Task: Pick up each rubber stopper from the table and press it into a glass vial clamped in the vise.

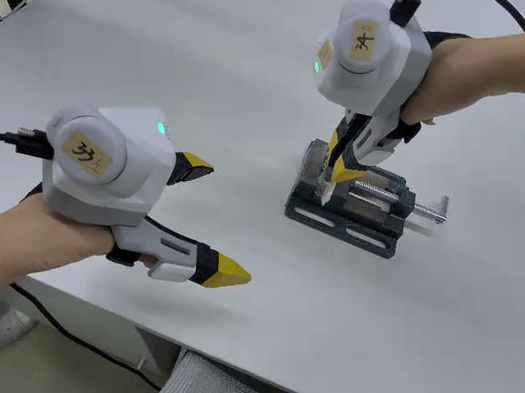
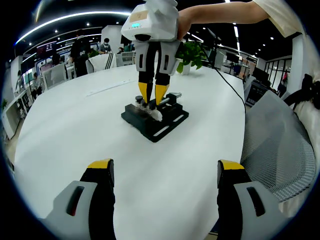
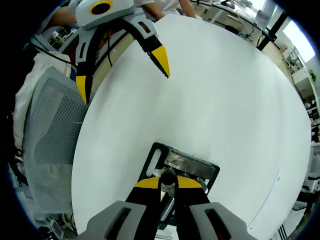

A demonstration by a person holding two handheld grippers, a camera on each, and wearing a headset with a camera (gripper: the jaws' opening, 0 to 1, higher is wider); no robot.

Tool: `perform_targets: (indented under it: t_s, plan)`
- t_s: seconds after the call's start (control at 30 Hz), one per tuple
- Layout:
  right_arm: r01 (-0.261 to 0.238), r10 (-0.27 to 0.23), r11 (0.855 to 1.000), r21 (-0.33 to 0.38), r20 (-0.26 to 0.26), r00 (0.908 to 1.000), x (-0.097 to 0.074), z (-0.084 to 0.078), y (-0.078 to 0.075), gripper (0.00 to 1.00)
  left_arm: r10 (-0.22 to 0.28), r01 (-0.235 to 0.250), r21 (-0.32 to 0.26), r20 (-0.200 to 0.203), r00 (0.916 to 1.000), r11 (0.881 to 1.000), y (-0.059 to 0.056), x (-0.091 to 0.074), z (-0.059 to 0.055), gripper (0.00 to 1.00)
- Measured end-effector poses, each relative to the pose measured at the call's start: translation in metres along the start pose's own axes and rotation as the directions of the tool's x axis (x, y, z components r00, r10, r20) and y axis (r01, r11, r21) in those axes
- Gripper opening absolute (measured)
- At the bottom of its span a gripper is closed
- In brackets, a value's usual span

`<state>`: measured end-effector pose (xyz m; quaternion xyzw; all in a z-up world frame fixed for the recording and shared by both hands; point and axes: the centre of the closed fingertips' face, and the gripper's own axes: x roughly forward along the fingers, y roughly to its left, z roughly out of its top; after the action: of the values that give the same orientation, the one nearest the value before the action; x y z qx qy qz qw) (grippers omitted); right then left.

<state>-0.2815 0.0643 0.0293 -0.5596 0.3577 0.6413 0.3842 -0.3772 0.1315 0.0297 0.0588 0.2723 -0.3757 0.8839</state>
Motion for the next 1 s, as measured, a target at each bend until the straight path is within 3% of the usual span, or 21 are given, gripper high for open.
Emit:
perform_targets:
  t_s: [0.47,0.7,1.0]
  plan:
    - [0.007,-0.003,0.995,0.097,-0.041,0.9992,0.0,0.0003,0.0022,0.04,-0.004,0.004,-0.002,0.001,1.0,1.0,-0.0021,0.0022,0.0004,0.84]
    - [0.021,-0.013,0.986,0.167,-0.048,0.9988,0.0007,-0.001,0.0008,0.04,-0.009,0.009,0.002,0.002,1.0,1.0,-0.0035,0.0042,0.0017,0.83]
    - [0.025,-0.022,0.992,0.123,-0.025,0.9995,0.0019,0.0009,-0.0015,0.05,-0.008,0.008,-0.001,-0.001,1.0,1.0,-0.003,0.0023,-0.0003,0.83]
